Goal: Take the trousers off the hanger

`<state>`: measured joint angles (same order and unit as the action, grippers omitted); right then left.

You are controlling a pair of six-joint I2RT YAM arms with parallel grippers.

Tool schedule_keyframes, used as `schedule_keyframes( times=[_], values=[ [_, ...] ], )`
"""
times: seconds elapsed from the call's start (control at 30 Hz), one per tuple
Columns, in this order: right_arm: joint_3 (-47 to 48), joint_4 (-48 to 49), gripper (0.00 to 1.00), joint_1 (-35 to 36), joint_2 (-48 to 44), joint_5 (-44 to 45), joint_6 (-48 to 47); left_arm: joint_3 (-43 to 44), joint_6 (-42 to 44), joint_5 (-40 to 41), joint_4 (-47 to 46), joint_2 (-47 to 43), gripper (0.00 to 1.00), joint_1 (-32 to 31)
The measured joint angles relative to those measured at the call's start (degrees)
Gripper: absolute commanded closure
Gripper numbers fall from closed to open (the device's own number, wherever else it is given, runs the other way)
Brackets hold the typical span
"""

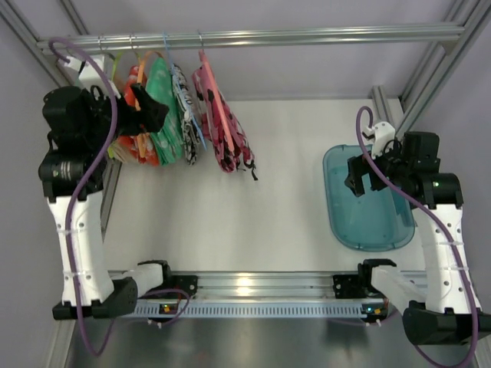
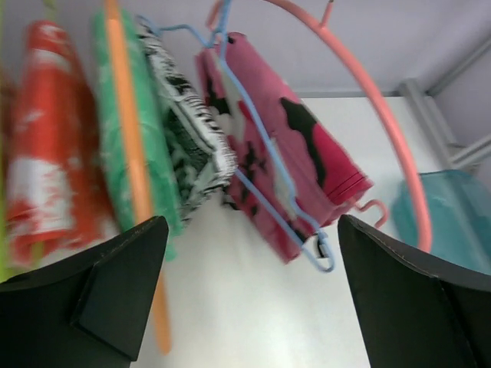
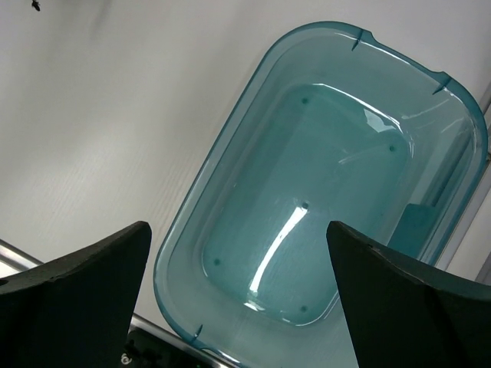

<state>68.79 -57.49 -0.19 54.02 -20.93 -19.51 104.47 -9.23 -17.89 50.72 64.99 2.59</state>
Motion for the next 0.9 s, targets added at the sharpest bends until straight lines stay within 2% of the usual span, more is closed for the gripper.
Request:
schedule_keyframes(
  times=[0.13, 0.33, 0.43, 0.57, 0.9],
  values=[
    [0.0, -0.8, 0.01, 0.0, 0.1, 0.9, -0.5, -1.6, -10.1, -8.4, -5.7, 5.3, 0.04, -0.1],
    [1.2, -2.1, 0.01, 0.0, 0.8, 1.4, -0.4, -7.7, -24.2, -14.0, -20.5, 5.3, 0.09, -3.6],
    [2.0, -2.4, 0.01, 0.0, 2.0, 1.4, -0.5, -11.3, -28.5, -13.8, -27.6, 4.8, 0.11, -7.9],
    [3.1, -2.7, 0.01, 0.0, 3.7, 1.4, -0.4, -12.5, -31.6, -12.2, -32.0, 5.9, 0.17, -12.6],
    [8.0, -3.8, 0.01, 0.0, 5.5, 0.3, 0.2, -12.8, -34.7, -5.3, -34.6, 11.5, 0.23, -14.9]
  ],
)
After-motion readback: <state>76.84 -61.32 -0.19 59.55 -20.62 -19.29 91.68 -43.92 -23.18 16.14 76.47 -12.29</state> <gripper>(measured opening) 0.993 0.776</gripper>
